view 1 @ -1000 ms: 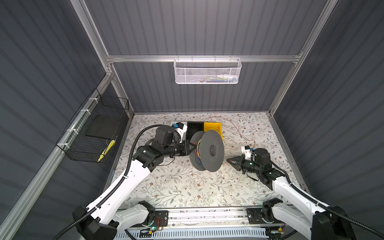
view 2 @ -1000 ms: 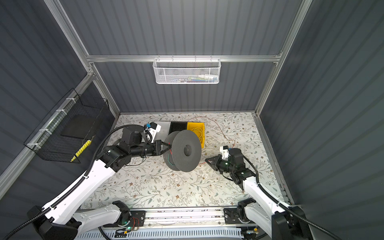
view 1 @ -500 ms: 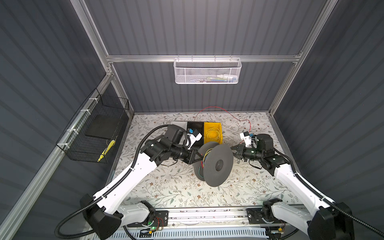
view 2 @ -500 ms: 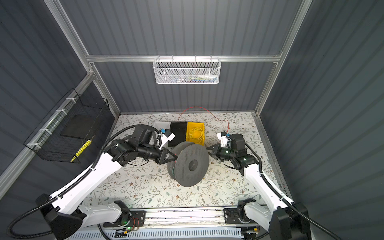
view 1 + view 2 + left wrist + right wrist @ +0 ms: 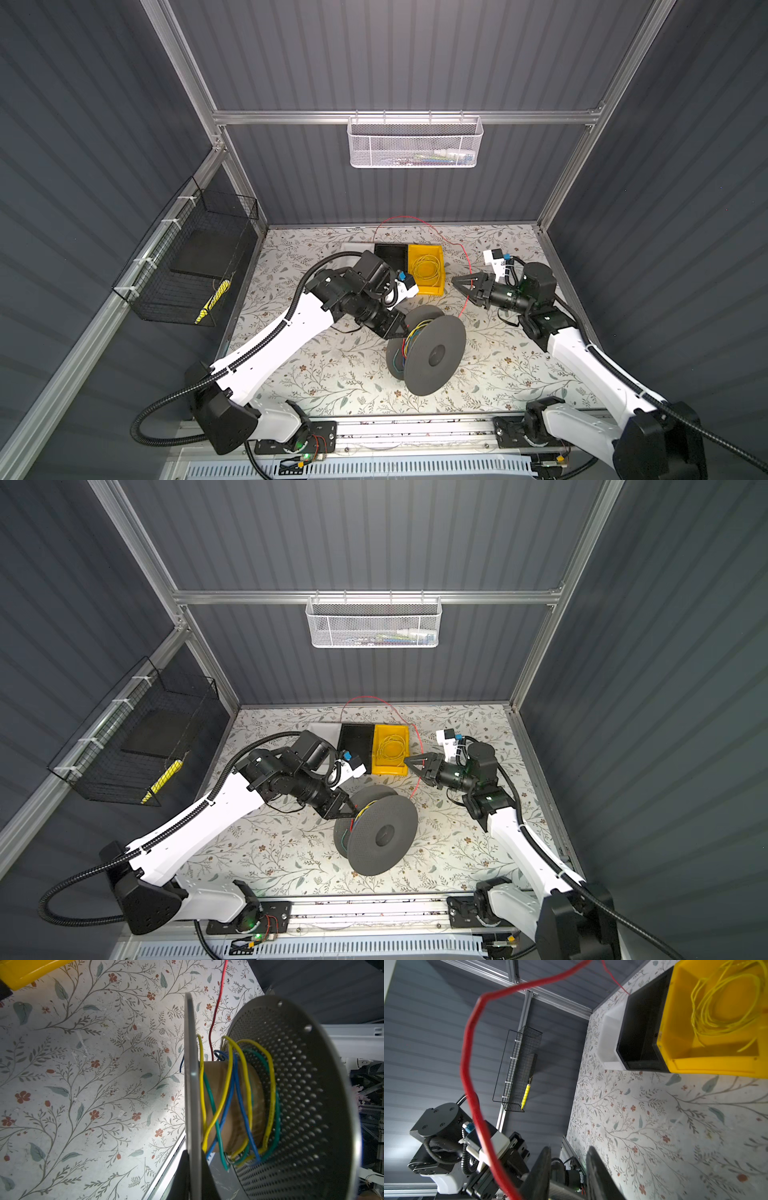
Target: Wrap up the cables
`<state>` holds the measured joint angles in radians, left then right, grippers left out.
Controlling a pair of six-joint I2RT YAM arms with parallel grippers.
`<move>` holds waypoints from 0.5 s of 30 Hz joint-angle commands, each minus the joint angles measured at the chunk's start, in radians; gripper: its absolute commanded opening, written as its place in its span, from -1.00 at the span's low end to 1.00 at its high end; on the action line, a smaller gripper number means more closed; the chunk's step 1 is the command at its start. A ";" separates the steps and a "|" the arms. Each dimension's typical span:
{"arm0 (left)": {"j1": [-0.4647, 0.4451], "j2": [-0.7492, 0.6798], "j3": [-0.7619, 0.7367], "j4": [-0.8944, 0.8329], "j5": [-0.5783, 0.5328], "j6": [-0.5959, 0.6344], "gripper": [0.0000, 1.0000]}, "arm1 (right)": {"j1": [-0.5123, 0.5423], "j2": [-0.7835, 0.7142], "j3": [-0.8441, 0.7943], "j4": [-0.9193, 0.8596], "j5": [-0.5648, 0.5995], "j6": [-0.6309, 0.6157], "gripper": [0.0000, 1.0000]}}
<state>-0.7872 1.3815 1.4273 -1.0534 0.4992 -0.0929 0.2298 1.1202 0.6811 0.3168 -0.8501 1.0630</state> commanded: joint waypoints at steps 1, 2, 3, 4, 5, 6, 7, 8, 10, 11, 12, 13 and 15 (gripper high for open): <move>-0.017 0.002 0.053 -0.045 0.031 0.039 -1.00 | -0.003 0.047 -0.018 0.178 -0.037 0.094 -0.42; -0.022 0.011 0.053 -0.057 0.027 0.042 -1.00 | -0.003 0.050 -0.018 0.181 -0.030 0.095 -0.43; -0.030 0.017 0.053 -0.070 0.024 0.048 -1.00 | -0.006 0.053 -0.012 0.180 -0.022 0.090 -0.45; -0.039 0.025 0.053 -0.078 0.017 0.051 -1.00 | -0.007 0.057 0.001 0.166 -0.020 0.076 -0.45; -0.047 0.035 0.053 -0.092 0.004 0.057 -1.00 | -0.009 0.060 0.029 0.125 -0.021 0.052 -0.46; -0.055 0.045 0.056 -0.108 -0.015 0.064 -1.00 | -0.009 0.065 0.068 0.066 -0.023 0.013 -0.47; -0.060 0.056 0.059 -0.125 -0.036 0.070 -1.00 | -0.008 0.070 0.104 0.013 -0.024 -0.023 -0.47; -0.066 0.066 0.062 -0.138 -0.063 0.074 -1.00 | -0.009 0.072 0.146 -0.046 -0.025 -0.065 -0.47; -0.081 0.077 0.066 -0.150 -0.117 0.077 -1.00 | -0.007 0.081 0.234 -0.169 -0.017 -0.148 -0.53; -0.090 0.081 0.069 -0.151 -0.147 0.075 -1.00 | -0.007 0.090 0.280 -0.227 -0.018 -0.185 -0.63; -0.098 0.092 0.081 -0.162 -0.162 0.076 -1.00 | -0.005 0.102 0.331 -0.285 -0.017 -0.217 -0.83; -0.106 0.104 0.098 -0.177 -0.221 0.076 -1.00 | 0.002 0.113 0.375 -0.330 -0.018 -0.241 -0.97; -0.120 0.130 0.143 -0.197 -0.347 0.058 -1.00 | 0.026 0.136 0.456 -0.396 -0.023 -0.269 -1.00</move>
<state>-0.8867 1.5009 1.4883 -1.1900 0.2821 -0.0505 0.2359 1.2385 1.0420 0.0601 -0.8688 0.9012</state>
